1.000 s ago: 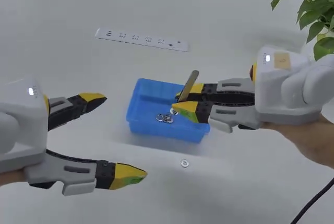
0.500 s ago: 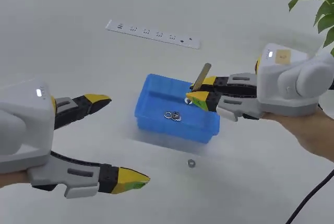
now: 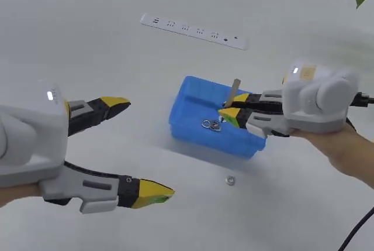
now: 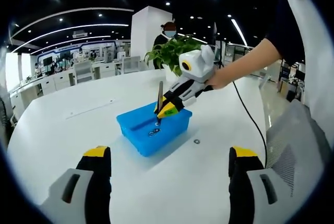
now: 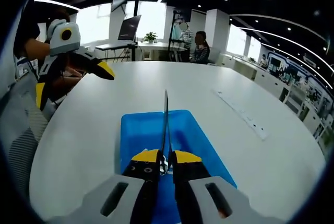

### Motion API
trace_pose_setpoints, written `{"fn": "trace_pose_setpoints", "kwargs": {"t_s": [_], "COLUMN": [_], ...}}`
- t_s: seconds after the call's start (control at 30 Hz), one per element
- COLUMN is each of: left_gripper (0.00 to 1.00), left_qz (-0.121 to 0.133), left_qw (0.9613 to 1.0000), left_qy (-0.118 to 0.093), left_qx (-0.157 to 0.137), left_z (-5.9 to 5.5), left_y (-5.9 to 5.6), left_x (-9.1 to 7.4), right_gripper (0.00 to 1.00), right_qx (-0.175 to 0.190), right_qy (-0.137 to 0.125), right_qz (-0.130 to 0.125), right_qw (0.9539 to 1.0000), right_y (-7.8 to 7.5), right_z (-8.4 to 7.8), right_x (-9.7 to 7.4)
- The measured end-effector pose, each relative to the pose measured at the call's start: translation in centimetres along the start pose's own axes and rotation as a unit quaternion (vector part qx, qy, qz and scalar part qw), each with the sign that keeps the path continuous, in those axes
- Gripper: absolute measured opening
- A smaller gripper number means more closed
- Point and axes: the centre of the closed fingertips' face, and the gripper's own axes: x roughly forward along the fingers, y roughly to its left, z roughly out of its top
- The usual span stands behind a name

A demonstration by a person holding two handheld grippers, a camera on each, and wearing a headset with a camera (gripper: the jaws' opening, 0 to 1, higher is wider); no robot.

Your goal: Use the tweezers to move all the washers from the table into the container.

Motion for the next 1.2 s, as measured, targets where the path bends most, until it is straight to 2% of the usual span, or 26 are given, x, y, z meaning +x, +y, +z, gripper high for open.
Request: {"fn": "trace_pose_setpoints", "kwargs": {"t_s": [0.07, 0.13, 0.23, 0.77, 0.93, 1.07, 1.2], "left_gripper": [0.99, 0.99, 0.99, 0.98, 0.98, 0.98, 0.97], "left_qz": [-0.002, 0.004, 0.000, -0.004, -0.005, -0.003, -0.005], "left_qw": [1.0000, 0.9998, 0.9999, 0.9999, 0.9999, 0.9999, 0.9999], "left_qy": [0.004, 0.009, 0.010, 0.008, 0.008, 0.009, 0.010], "left_qx": [0.001, 0.019, 0.012, 0.012, 0.010, 0.009, 0.010], "left_z": [-0.1, -0.3, -0.3, 0.1, 0.1, 0.0, 0.0], "left_y": [-0.1, -0.1, -0.3, -0.4, -0.5, -0.4, -0.4], "left_x": [0.0, 0.1, 0.2, 0.2, 0.1, -0.1, 0.0], "right_gripper": [0.10, 0.10, 0.10, 0.10, 0.09, 0.07, 0.07], "right_qx": [0.000, 0.001, 0.005, 0.012, 0.020, 0.024, 0.024], "right_qy": [0.005, 0.008, 0.008, 0.006, -0.001, -0.023, -0.031], "right_qz": [0.000, -0.001, -0.005, -0.013, -0.012, -0.012, -0.012], "right_qw": [1.0000, 1.0000, 0.9999, 0.9998, 0.9997, 0.9994, 0.9992], "right_y": [0.1, 0.0, -0.2, -0.5, -0.3, -0.1, -0.1], "right_z": [-0.4, -0.7, -0.6, 0.0, 0.3, 1.0, 1.5], "right_x": [0.1, 0.1, 0.0, -0.4, -0.4, -0.4, -0.3]}}
